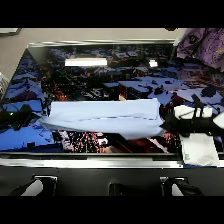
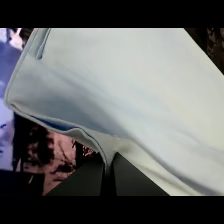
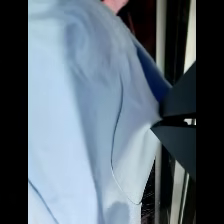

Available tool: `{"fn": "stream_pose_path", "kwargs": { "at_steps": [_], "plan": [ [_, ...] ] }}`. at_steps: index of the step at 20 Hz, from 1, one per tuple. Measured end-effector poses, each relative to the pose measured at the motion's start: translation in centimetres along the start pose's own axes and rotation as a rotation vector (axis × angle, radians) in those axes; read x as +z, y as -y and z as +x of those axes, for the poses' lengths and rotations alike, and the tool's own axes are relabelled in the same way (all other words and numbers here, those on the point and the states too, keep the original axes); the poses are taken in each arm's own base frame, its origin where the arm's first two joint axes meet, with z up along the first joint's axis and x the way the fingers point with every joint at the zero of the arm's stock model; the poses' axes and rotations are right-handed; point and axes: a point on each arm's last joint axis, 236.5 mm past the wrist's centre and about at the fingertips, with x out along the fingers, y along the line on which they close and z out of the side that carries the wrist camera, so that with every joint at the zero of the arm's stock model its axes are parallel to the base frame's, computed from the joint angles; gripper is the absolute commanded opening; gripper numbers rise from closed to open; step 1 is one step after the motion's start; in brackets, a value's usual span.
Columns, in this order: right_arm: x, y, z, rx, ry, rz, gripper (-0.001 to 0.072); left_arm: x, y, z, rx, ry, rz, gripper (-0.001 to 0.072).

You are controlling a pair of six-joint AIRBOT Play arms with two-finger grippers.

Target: Fold the clothes and pants, and hang the long-sleeved shirts on hangers.

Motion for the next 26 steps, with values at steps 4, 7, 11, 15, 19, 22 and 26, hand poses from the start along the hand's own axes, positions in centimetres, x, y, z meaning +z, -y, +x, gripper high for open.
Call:
{"fn": "stream_pose_path", "kwargs": {
  "at_steps": [4, 7, 11, 15, 19, 22, 26],
  "plan": [
    [5.9, 0.0, 2.7, 0.022, 0.019, 0.0, 0.003, 3.3, 0.6, 3.0, 0.005, -0.009, 0.008, 0.0014],
    [9.8, -0.5, 4.8, 0.066, 0.048, 0.01, 0.003, 5.6, 0.8, 5.3, 0.01, -0.014, 0.01, 0.0014],
    [13.4, -0.5, 7.5, 0.103, 0.075, 0.033, 0.003, 7.9, 1.1, 8.0, 0.014, -0.03, 0.018, 0.0014],
    [14.8, 0.3, 10.8, 0.09, 0.079, 0.035, 0.0032, 9.2, 1.4, 10.8, 0.019, -0.053, 0.03, 0.0021],
    [15.4, 1.5, 12.9, 0.07, 0.073, 0.068, 0.0478, 9.5, 0.9, 12.9, 0.03, -0.08, 0.006, 0.0523],
    [16.3, 2.5, 11.2, 0.069, 0.059, 0.086, 0.0645, 10.4, 1.0, 12.6, 0.027, -0.07, -0.015, 0.0534],
    [16.6, 6.7, 7.4, 0.045, 0.0, 0.098, 0.0682, 12.0, 0.8, 10.2, 0.069, -0.051, 0.019, 0.0534]
  ]
}}
